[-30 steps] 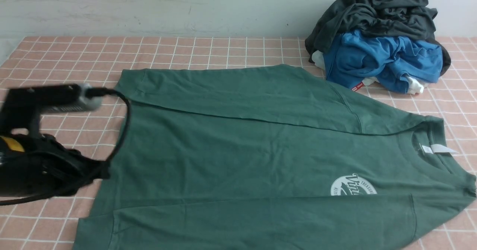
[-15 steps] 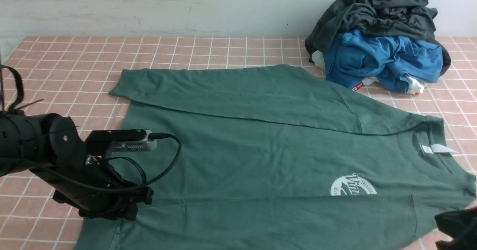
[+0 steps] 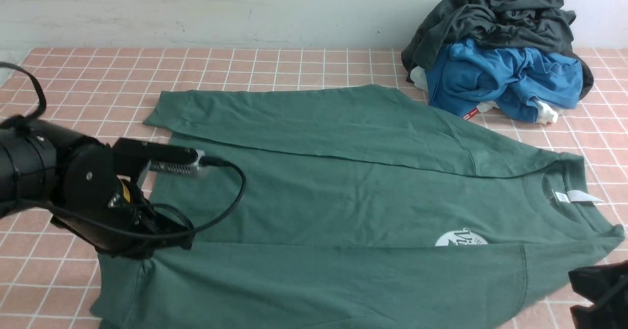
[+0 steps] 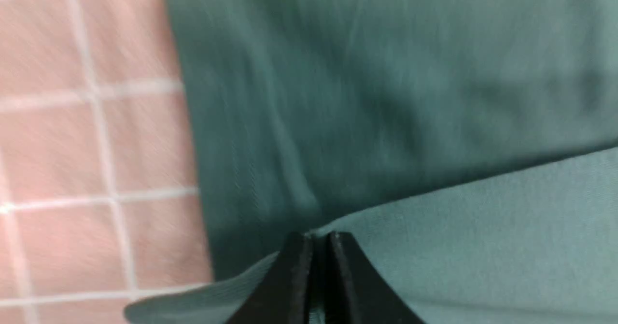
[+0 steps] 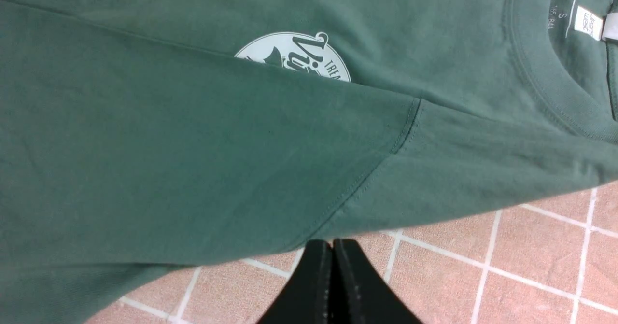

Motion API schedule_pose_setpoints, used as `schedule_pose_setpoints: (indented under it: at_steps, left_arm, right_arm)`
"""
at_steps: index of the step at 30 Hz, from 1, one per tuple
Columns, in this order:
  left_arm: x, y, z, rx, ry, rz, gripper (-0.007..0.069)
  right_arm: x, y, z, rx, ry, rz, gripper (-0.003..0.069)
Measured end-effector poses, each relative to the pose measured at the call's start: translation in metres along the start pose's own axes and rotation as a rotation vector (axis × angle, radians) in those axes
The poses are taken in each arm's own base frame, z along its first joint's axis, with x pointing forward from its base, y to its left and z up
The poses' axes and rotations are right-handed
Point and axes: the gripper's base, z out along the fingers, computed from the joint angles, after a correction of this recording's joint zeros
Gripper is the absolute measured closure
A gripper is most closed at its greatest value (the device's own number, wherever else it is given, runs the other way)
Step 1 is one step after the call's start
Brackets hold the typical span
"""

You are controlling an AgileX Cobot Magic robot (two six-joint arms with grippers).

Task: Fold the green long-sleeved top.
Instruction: Use the left arm to drag and place the cuff at the centered position on the left edge of the fabric, then use the left arm to clamp the cuff farthest from it

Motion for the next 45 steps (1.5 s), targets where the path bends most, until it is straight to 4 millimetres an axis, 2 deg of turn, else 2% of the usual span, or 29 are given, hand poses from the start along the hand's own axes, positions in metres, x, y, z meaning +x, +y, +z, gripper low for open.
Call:
schedule_pose_setpoints:
  at_steps: [3,4,7,9,11,13,16,18,19,22,23,25,26,27,28,29,31,33,35,37,39,40,41,43,45]
  left_arm:
    - [-0.025,0.002,-0.022,-0.02,-0.093,0.024,0.0608]
    - [-0.027,0.002,-0.023,-0.022,-0.1,0.027,0.0608]
    - [-0.059,0.002,-0.029,-0.056,-0.198,0.077,0.0608]
    - [-0.073,0.001,-0.021,-0.066,-0.207,0.09,0.0608]
    - [-0.088,-0.002,-0.001,-0.073,-0.173,0.097,0.0602]
    - [-0.104,-0.004,0.021,-0.088,-0.113,0.1,0.0564]
    - [-0.124,-0.002,0.053,-0.119,-0.007,0.086,0.0428]
    - [-0.144,0.005,0.061,-0.134,-0.002,0.057,0.032]
    - [-0.151,0.007,0.059,-0.137,-0.018,0.049,0.0299]
    - [-0.184,0.029,0.063,-0.142,-0.071,-0.031,0.0173]
    - [-0.188,0.033,0.06,-0.143,-0.085,-0.042,0.0165]
    - [-0.205,0.054,0.066,-0.115,-0.116,-0.13,0.0139]
    - [-0.211,0.065,0.076,-0.098,-0.118,-0.174,0.0134]
    - [-0.212,0.067,0.074,-0.095,-0.126,-0.181,0.0133]
    - [-0.213,0.072,0.082,-0.087,-0.118,-0.202,0.0132]
    - [-0.217,0.088,0.097,-0.068,-0.115,-0.258,0.0132]
    - [-0.216,0.099,0.116,-0.068,-0.097,-0.284,0.0132]
    - [-0.215,0.106,0.135,-0.073,-0.081,-0.296,0.0145]
    - [-0.213,0.108,0.15,-0.073,-0.065,-0.3,0.0198]
    - [-0.214,0.108,0.149,-0.075,-0.075,-0.298,0.0253]
    - [-0.215,0.106,0.15,-0.068,-0.073,-0.293,0.0424]
    - [-0.215,0.105,0.15,-0.067,-0.071,-0.292,0.0438]
    - [-0.215,0.103,0.148,-0.066,-0.067,-0.27,0.054]
    - [-0.214,0.101,0.143,-0.068,-0.045,-0.252,0.0587]
    - [-0.214,0.098,0.123,-0.072,-0.01,-0.212,0.0619]
  right_arm:
    - [0.0,0.0,0.0,-0.001,-0.001,0.001,0.0669]
    - [0.0,0.0,0.0,0.0,-0.001,0.001,0.0669]
    - [0.0,0.0,0.0,-0.002,-0.003,0.004,0.0669]
    - [0.0,0.0,0.0,-0.004,-0.005,0.008,0.0669]
    - [0.0,0.0,0.0,-0.004,-0.005,0.008,0.0669]
    - [0.0,0.0,0.0,-0.005,-0.005,0.009,0.0669]
    - [-0.001,0.0,0.0,-0.005,-0.007,0.01,0.0669]
    - [-0.001,0.0,0.0,-0.005,-0.008,0.01,0.0669]
    - [-0.001,0.0,0.0,-0.005,-0.008,0.01,0.0669]
    - [-0.001,0.0,0.0,-0.005,-0.009,0.01,0.0669]
    - [-0.001,0.0,0.0,-0.005,-0.009,0.01,0.0669]
    - [-0.001,0.001,0.0,-0.006,-0.009,0.011,0.0669]
    - [-0.001,0.001,0.0,-0.006,-0.009,0.011,0.0669]
    - [-0.001,0.001,0.0,-0.006,-0.009,0.011,0.0669]
    - [-0.001,0.0,0.0,-0.005,-0.01,0.011,0.0669]
    - [-0.001,0.0,0.0,-0.005,-0.012,0.011,0.0669]
    - [-0.001,0.0,0.0,-0.005,-0.015,0.011,0.0669]
    - [-0.002,0.0,0.0,-0.004,-0.02,0.011,0.0669]
    - [-0.002,0.0,0.0,-0.004,-0.024,0.01,0.0669]
    - [-0.002,0.0,0.0,-0.004,-0.025,0.008,0.0669]
    - [-0.003,0.0,0.0,-0.002,-0.029,0.005,0.0669]
    - [-0.003,0.0,0.0,-0.002,-0.029,0.005,0.0669]
    - [-0.003,0.0,0.0,0.0,-0.029,0.002,0.0669]
    - [-0.003,0.0,0.0,0.0,-0.03,0.001,0.0669]
    - [-0.003,0.0,0.0,0.001,-0.03,0.0,0.0669]
